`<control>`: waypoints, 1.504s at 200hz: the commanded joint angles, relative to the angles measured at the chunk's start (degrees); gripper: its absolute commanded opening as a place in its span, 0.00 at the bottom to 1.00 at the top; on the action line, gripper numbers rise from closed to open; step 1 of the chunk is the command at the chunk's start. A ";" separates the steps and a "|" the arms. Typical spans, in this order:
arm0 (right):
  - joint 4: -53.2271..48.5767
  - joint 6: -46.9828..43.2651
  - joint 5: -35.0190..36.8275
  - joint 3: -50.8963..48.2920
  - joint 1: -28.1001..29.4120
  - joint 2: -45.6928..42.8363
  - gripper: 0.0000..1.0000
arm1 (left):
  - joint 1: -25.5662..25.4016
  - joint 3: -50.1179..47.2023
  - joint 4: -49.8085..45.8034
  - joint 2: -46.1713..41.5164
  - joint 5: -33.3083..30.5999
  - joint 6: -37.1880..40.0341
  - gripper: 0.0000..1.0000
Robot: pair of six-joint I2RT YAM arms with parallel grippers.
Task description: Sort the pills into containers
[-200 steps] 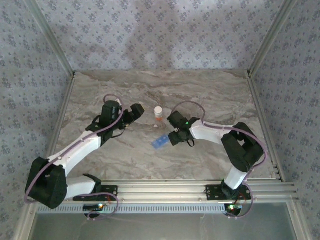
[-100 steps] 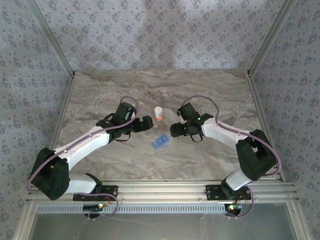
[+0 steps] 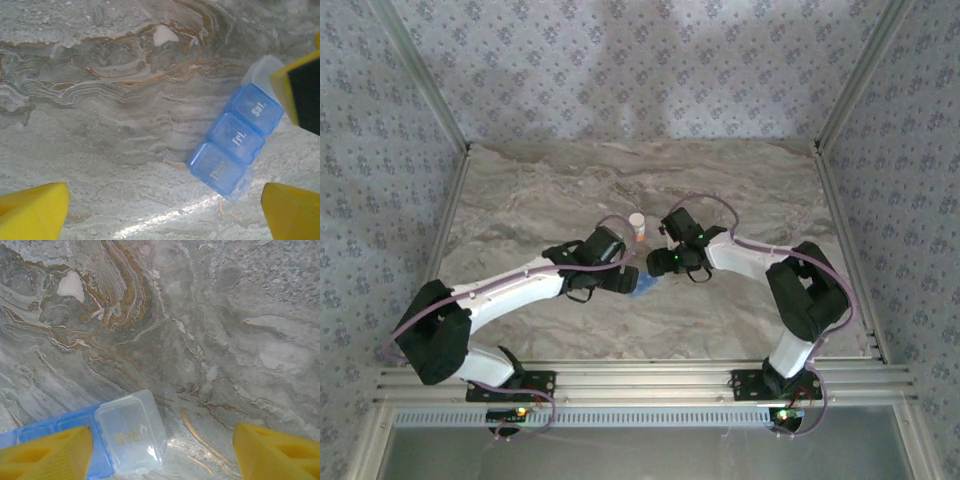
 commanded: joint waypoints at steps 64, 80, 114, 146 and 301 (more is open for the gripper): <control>0.70 1.76 -1.03 0.10 0.67 2.36 0.75 | -6.24 1.60 -0.91 0.96 -4.07 5.50 0.98; 0.91 1.86 -1.03 -0.28 0.68 2.42 0.75 | -6.71 1.69 -0.61 1.86 -4.33 5.85 0.98; 1.18 2.07 -0.95 -0.90 0.61 2.36 0.75 | -6.99 1.95 0.11 4.29 -4.85 6.17 0.98; 1.52 2.26 -0.88 -1.36 0.62 2.27 0.75 | -6.99 2.35 0.51 6.47 -5.62 6.69 0.98; 2.24 2.35 -0.84 -2.31 0.67 2.46 0.73 | -5.22 5.20 0.58 11.37 -10.73 7.62 0.98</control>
